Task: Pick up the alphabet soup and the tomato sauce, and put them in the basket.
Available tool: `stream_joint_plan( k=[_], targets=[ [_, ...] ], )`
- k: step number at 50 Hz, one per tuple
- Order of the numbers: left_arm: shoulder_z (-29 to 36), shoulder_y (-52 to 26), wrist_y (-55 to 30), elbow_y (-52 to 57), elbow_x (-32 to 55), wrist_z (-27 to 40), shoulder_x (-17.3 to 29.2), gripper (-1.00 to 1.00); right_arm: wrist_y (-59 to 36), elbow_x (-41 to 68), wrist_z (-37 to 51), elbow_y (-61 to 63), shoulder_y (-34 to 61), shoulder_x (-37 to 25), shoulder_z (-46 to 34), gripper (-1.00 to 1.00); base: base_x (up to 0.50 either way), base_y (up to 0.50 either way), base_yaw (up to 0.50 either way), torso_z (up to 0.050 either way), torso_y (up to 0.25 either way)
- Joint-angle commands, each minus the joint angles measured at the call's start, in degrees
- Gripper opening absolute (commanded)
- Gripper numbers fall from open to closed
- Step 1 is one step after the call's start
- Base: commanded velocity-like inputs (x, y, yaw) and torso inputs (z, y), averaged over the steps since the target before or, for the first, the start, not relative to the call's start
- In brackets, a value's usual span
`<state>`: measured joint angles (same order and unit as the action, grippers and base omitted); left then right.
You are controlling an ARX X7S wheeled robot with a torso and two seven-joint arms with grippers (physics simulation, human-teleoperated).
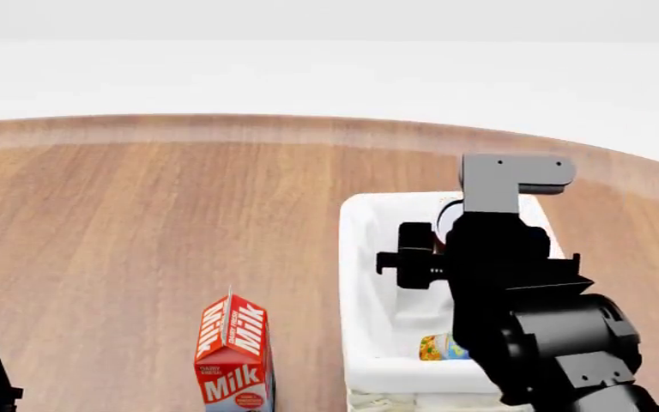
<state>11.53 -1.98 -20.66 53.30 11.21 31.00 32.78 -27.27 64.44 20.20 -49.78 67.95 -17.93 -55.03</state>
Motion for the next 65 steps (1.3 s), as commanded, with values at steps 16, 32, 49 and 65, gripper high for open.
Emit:
stream_joint_plan(
  k=[16,32,49,65],
  targets=[
    [0.47,0.34,1.02,-0.80,-0.22,0.21,0.04,1.00,-0.89,-2.85,-2.22,-5.50,-0.10,1.84,-0.24,-1.00,0.00,0.00,0.00,0.001,0.001],
    [0.33,0.02,0.43,-0.30,0.23,0.34,0.32,1.00,-0.87,-2.78,-2.01,-4.43,-0.36,1.53,-0.10,1.00,0.00,0.00,0.00,0.000,0.000],
    [0.87,0.20,1.18,-0.91,-0.07,0.45,0.23,1.00,1.19,-2.66,-0.87,0.46,-1.06,-0.02,0.82,1.00,0.00,0.00,0.00,0.000,0.000],
    [0.87,0.28,1.29,-0.87,0.07,0.59,0.41,1.00,14.42,-5.54,4.40,11.02,-2.83,-3.35,4.60,1.00,0.00,0.00,0.00,0.000,0.000]
  ],
)
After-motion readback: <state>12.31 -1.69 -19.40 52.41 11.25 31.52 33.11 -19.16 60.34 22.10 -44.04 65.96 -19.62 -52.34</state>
